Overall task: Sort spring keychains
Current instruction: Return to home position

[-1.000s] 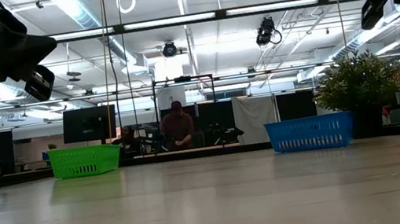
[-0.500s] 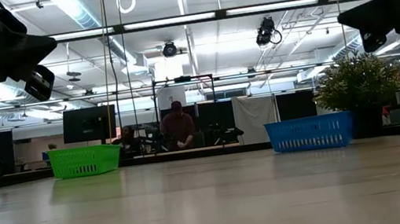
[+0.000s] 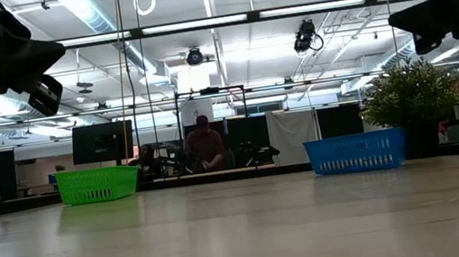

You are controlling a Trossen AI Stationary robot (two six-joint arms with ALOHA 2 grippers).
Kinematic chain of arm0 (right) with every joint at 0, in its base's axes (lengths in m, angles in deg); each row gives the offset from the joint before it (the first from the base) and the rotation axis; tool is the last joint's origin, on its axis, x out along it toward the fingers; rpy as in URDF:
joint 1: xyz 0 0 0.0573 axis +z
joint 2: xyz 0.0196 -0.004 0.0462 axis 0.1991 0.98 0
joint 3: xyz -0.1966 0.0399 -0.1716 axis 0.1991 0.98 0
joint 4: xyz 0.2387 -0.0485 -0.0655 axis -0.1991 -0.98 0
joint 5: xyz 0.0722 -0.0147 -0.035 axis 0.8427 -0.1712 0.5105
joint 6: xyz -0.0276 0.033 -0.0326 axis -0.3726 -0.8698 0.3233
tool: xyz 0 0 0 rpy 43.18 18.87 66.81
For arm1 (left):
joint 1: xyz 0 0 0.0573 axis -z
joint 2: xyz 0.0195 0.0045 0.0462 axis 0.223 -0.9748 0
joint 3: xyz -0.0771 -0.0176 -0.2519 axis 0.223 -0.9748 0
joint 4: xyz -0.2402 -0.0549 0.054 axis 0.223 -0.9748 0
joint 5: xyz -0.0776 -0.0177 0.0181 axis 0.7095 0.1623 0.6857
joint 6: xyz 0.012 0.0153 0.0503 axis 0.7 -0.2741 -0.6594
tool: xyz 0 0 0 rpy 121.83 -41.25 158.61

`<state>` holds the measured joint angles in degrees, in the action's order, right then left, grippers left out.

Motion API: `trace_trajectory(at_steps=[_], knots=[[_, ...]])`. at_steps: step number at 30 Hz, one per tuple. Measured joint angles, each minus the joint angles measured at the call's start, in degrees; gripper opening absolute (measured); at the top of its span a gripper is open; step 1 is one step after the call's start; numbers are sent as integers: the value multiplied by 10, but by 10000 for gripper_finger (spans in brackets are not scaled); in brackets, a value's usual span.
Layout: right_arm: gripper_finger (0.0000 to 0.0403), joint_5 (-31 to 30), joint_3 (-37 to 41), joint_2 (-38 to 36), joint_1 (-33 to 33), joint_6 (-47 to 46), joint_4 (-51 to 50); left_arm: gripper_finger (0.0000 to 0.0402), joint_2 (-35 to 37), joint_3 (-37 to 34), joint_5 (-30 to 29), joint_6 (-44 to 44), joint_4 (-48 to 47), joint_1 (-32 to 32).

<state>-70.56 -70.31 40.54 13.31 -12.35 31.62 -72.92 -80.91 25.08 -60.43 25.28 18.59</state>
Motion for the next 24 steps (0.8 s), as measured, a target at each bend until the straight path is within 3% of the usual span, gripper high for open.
trace_trajectory(at_steps=[21, 24], knots=[[27, 1, 0, 0, 0, -29, 0, 18, 0, 0, 0, 0, 0, 0], [27, 1, 0, 0, 0, -29, 0, 18, 0, 0, -14, -54, -3, 0]])
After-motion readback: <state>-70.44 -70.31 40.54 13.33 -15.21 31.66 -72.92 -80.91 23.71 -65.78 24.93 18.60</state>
